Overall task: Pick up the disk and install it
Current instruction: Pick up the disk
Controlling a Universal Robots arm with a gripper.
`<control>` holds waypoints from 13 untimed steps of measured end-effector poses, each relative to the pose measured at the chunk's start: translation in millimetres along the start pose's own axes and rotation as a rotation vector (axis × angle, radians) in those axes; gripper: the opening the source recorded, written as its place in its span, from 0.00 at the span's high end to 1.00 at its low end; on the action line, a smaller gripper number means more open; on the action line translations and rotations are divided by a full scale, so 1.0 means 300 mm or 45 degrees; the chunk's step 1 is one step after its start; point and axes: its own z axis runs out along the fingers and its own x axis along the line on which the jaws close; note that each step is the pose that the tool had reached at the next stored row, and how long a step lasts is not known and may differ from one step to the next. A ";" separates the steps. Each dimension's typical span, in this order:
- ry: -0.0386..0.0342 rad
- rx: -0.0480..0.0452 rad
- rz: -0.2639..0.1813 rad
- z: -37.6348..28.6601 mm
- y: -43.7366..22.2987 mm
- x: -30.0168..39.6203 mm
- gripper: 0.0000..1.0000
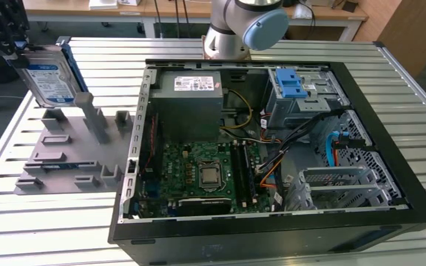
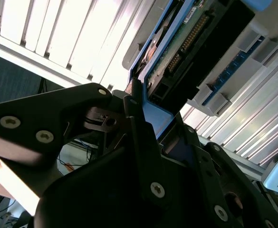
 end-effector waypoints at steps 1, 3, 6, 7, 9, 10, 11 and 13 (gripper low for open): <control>0.0000 0.000 0.000 -0.001 0.000 0.000 0.64; 0.0000 0.000 0.000 -0.003 0.000 0.000 0.64; 0.0000 0.000 0.000 -0.006 0.000 0.000 0.64; 0.0000 0.000 0.000 -0.007 0.000 0.000 0.64; 0.0000 0.000 0.000 -0.009 0.000 0.000 0.64; 0.0000 0.000 0.000 -0.010 0.000 0.000 0.64; 0.0000 0.000 0.000 -0.011 0.000 0.000 0.64; 0.0000 0.000 0.000 -0.012 0.000 0.000 0.64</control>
